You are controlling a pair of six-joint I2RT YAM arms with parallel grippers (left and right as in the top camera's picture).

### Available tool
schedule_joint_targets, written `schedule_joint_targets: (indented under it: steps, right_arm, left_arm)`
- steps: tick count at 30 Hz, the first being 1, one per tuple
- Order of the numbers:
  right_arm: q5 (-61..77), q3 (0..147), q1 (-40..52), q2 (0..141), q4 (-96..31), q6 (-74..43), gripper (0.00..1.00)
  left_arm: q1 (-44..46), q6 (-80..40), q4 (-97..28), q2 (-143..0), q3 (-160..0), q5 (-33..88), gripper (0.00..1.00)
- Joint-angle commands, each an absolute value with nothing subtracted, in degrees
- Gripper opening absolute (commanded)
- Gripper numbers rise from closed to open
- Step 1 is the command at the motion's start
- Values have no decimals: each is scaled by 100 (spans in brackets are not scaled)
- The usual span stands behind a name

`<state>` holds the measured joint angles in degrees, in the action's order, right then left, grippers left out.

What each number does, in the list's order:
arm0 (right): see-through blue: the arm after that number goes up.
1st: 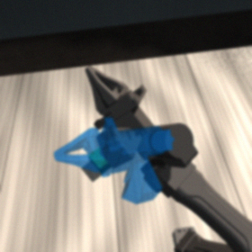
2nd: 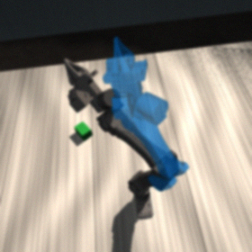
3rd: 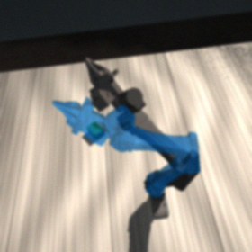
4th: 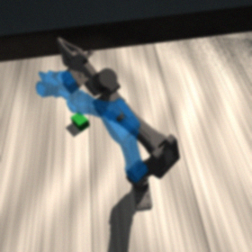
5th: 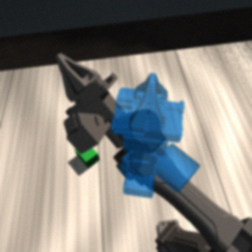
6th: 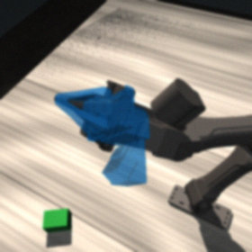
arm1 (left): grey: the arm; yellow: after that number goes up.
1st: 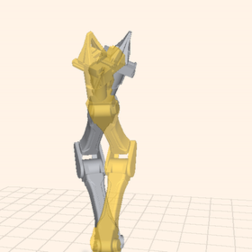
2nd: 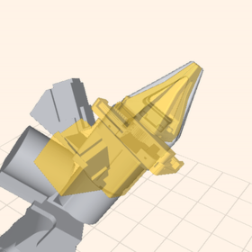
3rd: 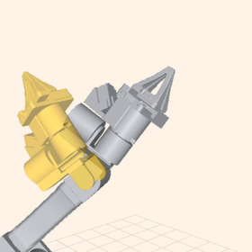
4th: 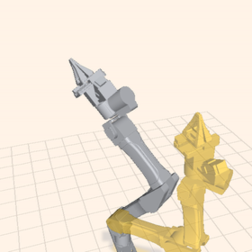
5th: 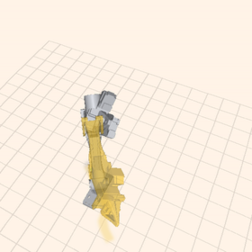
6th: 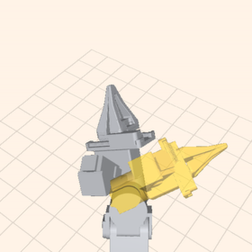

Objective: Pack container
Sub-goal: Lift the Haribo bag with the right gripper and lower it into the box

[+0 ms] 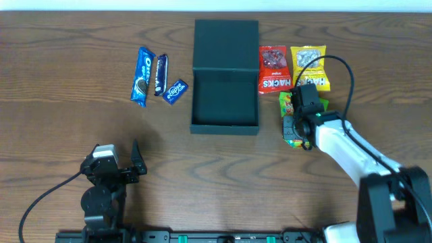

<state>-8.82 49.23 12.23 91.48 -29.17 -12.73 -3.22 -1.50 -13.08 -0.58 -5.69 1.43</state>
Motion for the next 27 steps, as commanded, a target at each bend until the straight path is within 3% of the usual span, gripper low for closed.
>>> schedule_joint_targets:
  steps: [1,12,27]
  right_arm:
    - [-871,4978,1175,8366,-2928,-1260,1]
    - [-633,5758,1686,6687,-2508,-1260,1]
    - [-274,6228,3463,8468,-351,-1931,1]
  left_arm:
    - [-331,-128,-1350,-21,-405,106,95]
    - [-331,-128,-1350,-21,-405,106,95]
    - [-331,-128,-1350,-21,-405,106,95]
